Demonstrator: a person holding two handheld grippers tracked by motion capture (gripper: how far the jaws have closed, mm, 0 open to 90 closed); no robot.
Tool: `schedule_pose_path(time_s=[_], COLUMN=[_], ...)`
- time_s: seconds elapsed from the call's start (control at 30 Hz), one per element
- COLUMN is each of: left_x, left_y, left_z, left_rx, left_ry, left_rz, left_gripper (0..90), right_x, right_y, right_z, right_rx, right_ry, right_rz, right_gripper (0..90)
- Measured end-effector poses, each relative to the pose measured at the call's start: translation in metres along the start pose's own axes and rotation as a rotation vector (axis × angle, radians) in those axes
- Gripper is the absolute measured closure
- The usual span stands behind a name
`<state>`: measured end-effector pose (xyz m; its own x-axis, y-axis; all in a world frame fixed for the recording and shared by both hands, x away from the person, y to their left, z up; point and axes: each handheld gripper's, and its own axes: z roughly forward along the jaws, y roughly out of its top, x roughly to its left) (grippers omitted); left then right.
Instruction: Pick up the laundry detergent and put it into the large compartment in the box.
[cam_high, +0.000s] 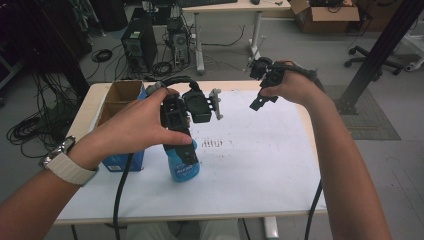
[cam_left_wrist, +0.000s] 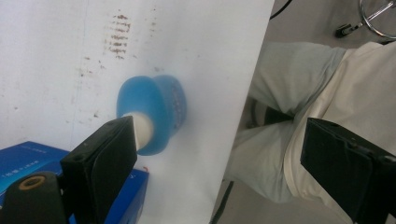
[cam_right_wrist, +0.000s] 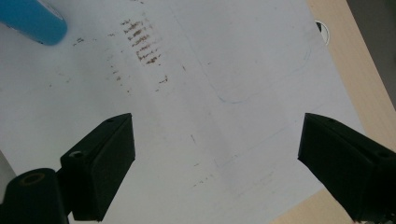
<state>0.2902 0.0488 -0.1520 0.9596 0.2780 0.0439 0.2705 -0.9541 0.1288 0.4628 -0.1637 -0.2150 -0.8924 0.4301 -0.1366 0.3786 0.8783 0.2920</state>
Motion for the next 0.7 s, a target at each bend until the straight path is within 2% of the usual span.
schedule_pose_path(time_s=[0.23,0.47,0.7], left_x=[0.003,0.005,0.009], left_y=[0.000,0.001,-0.001], left_z=[-0.006,-0.007,-0.012], left_rx=[-0.025,-0.022,-0.032], left_ry=[0.011,0.019,0.032], left_rz=[-0.007,0.007,-0.010], left_gripper=[9.2,9.2,8.8], right_x=[-0.001,-0.001,-0.001], right_y=[-0.001,-0.001,-0.001], right_z=[-0.002,0.000,-0.002], right_rx=[-0.012,-0.013,-0.021], right_ry=[-0.007,-0.011,-0.014], right_rz=[-0.006,-0.011,-0.016], right_gripper=[10.4,9.7,9.4])
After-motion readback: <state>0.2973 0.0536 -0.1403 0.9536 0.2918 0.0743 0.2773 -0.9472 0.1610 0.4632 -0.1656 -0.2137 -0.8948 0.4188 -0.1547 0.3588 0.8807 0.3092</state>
